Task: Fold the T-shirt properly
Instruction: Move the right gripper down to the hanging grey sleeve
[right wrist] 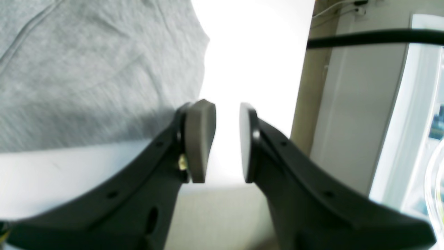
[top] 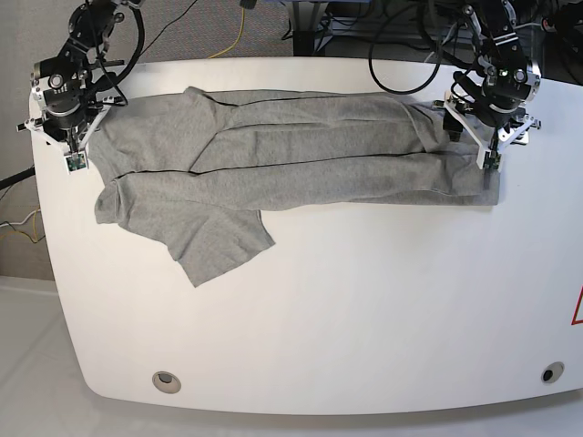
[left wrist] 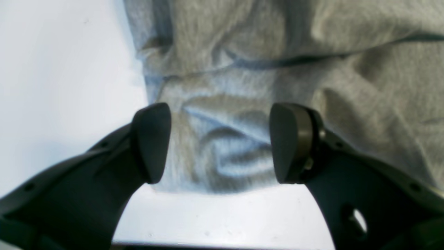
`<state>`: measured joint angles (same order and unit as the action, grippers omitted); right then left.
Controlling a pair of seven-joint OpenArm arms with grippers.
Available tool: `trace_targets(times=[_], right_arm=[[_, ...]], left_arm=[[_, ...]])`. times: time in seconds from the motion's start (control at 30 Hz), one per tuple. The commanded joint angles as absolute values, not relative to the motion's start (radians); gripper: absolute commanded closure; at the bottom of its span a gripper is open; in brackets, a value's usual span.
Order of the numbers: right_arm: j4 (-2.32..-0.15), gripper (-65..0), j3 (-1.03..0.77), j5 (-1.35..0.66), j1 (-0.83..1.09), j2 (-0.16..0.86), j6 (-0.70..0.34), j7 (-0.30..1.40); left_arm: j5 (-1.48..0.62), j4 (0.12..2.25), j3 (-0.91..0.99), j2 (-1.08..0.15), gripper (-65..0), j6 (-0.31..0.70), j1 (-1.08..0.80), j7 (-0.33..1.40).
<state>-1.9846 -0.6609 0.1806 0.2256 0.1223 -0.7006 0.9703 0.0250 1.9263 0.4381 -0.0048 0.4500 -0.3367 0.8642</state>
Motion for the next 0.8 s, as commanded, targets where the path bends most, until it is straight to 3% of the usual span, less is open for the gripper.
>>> trace_targets(times=[0.0, 0.2, 0.47, 0.77], right_arm=[[-2.003, -14.9, -0.654, 0.179, 0.196, 0.136, -0.698, 0.946], [-2.003, -15.0, -0.545, 0.186, 0.116, 0.136, -0.698, 0.951], [-2.000, -14.9, -0.404, 0.188, 0.008, 0.133, -0.698, 0.951], [-1.965, -15.0, -0.291, 0.188, -0.096, 0.134, -0.698, 0.980]], left_arm=[[0.021, 1.949, 0.455, -0.008, -40.9, 0.449, -0.332, 0.825], [0.021, 1.949, 0.453, -0.008, -39.6, 0.449, -0.326, 0.823], [0.021, 1.946, 0.443, -0.008, -18.2, 0.449, -0.326, 0.822], [0.019, 1.946, 0.426, -0.008, -15.8, 0.449, -0.328, 0.822]])
